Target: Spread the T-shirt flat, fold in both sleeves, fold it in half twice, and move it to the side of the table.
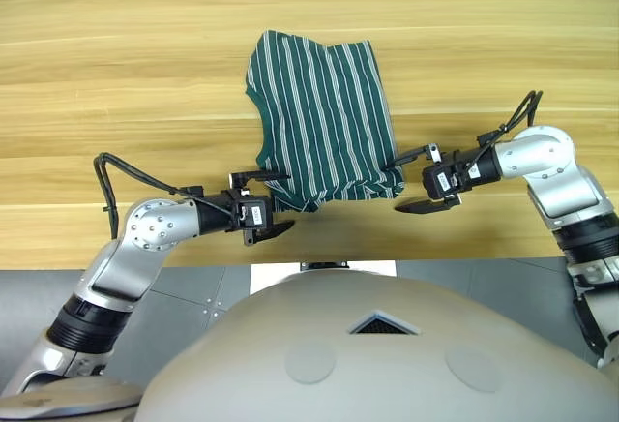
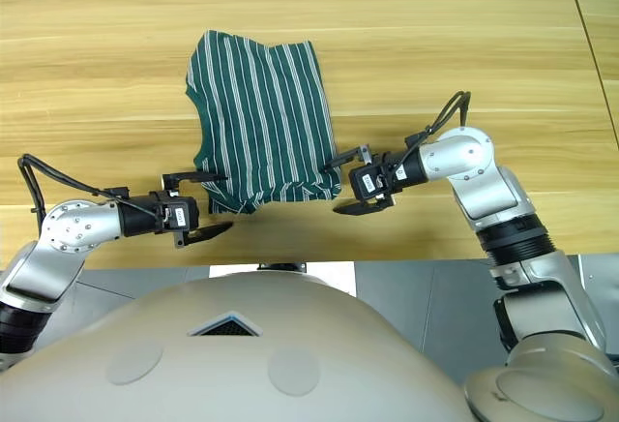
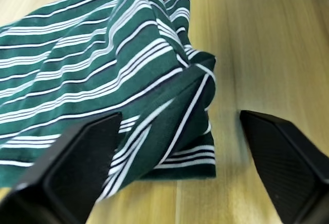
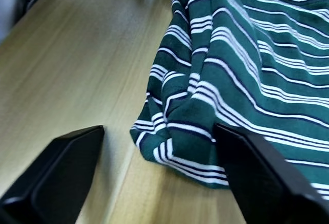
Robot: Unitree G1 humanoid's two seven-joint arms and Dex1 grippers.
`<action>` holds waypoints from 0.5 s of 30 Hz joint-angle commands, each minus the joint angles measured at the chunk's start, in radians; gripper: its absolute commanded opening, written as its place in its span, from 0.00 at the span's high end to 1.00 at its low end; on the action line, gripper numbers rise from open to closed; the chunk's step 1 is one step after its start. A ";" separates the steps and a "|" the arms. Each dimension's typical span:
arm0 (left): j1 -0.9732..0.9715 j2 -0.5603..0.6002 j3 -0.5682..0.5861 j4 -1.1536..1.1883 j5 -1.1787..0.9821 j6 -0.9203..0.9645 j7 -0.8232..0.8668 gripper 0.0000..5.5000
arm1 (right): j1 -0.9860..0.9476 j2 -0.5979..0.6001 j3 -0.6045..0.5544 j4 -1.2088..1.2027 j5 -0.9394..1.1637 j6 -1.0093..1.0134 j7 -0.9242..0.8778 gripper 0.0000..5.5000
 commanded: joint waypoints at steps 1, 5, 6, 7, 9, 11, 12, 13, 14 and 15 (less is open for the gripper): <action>0.004 0.050 0.021 0.025 0.028 0.019 -0.009 0.36 | -0.028 0.008 0.004 0.006 -0.024 -0.007 -0.022 0.41; 0.002 0.048 0.017 0.032 0.022 0.022 -0.002 0.48 | -0.048 0.016 0.009 0.025 -0.036 -0.019 -0.039 0.54; -0.001 0.046 0.013 0.036 0.023 0.023 -0.001 0.51 | -0.051 0.019 0.010 0.028 -0.036 -0.019 -0.042 0.57; -0.004 0.044 0.011 0.040 0.022 0.026 -0.002 0.54 | -0.055 0.022 0.011 0.030 -0.036 -0.020 -0.042 0.61; -0.019 0.040 0.007 0.063 0.015 0.028 -0.006 0.62 | -0.057 0.027 0.012 0.023 -0.027 -0.013 -0.042 0.68; -0.038 0.032 -0.001 0.094 0.007 0.026 -0.011 0.68 | -0.054 0.030 0.014 0.013 -0.022 -0.005 -0.042 0.76; -0.052 0.024 -0.011 0.117 0.006 0.023 -0.013 0.71 | -0.052 0.032 0.015 0.011 -0.022 -0.001 -0.042 0.79; -0.063 0.017 -0.021 0.141 0.008 0.020 -0.012 0.75 | -0.054 0.036 0.016 0.011 -0.023 0.001 -0.042 0.83; -0.069 0.011 -0.029 0.161 0.010 0.018 -0.010 0.77 | -0.056 0.038 0.016 0.010 -0.023 0.004 -0.041 0.86; -0.072 0.009 -0.035 0.177 0.015 0.017 -0.007 0.81 | -0.059 0.040 0.015 0.007 -0.020 0.008 -0.039 0.90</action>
